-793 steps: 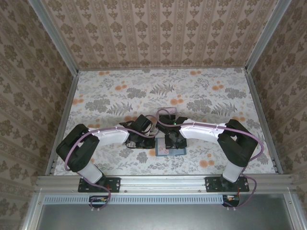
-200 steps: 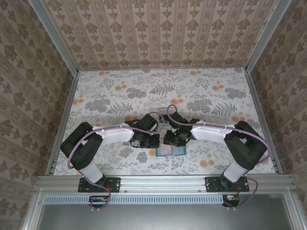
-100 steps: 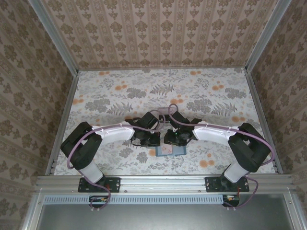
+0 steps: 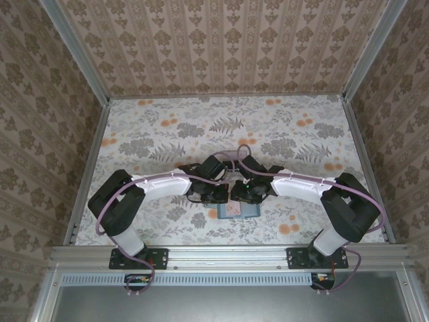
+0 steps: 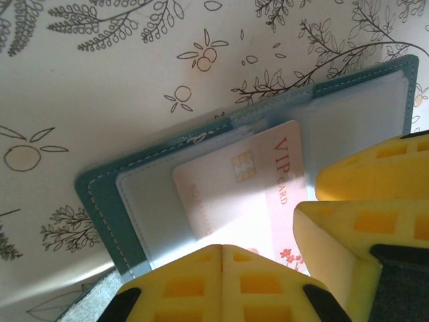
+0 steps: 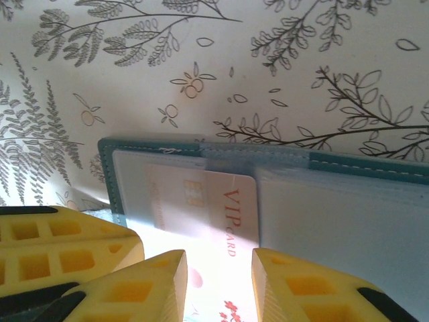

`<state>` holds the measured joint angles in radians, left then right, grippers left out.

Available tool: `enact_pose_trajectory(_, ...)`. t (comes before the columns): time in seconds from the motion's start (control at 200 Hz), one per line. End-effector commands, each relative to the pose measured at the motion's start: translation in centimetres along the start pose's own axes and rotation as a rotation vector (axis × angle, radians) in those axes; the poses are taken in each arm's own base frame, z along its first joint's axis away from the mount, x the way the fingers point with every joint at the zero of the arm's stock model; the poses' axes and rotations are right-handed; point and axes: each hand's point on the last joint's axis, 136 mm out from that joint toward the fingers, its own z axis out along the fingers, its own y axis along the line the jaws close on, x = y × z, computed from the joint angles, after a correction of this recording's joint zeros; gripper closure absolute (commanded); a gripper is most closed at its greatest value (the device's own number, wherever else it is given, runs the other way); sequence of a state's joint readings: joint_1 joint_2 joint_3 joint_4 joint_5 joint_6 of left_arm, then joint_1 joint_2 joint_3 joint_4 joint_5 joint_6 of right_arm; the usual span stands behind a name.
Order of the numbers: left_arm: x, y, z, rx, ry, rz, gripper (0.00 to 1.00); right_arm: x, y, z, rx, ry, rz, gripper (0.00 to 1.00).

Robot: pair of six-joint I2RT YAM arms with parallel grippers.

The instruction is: Take the credit cards out of the card holder

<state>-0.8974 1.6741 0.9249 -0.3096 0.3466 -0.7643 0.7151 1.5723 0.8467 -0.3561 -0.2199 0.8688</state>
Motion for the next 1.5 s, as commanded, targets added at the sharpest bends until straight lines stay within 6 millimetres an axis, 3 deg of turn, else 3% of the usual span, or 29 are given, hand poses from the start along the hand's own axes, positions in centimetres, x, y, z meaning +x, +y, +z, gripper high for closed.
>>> enact_pose_trajectory(0.0, 0.0, -0.8, 0.5, 0.018, 0.021, 0.006, 0.99, 0.7, -1.3, -0.2, 0.046, 0.017, 0.006, 0.68)
enact_pose_trajectory(0.49, 1.4, 1.4, 1.8, -0.045, 0.077, -0.005, 0.99, 1.2, -1.4, 1.2, 0.012, 0.050, 0.020, 0.70)
enact_pose_trajectory(0.845, 1.8, 1.9, 2.2, -0.058, 0.089, -0.009, 1.00, 1.6, 0.2, 1.6, -0.083, 0.084, 0.041, 0.70)
enact_pose_trajectory(1.495, 1.8, 1.9, 2.1, -0.048, 0.084, -0.010, 1.00, 1.4, 2.1, 0.2, -0.205, 0.062, 0.054, 0.81)
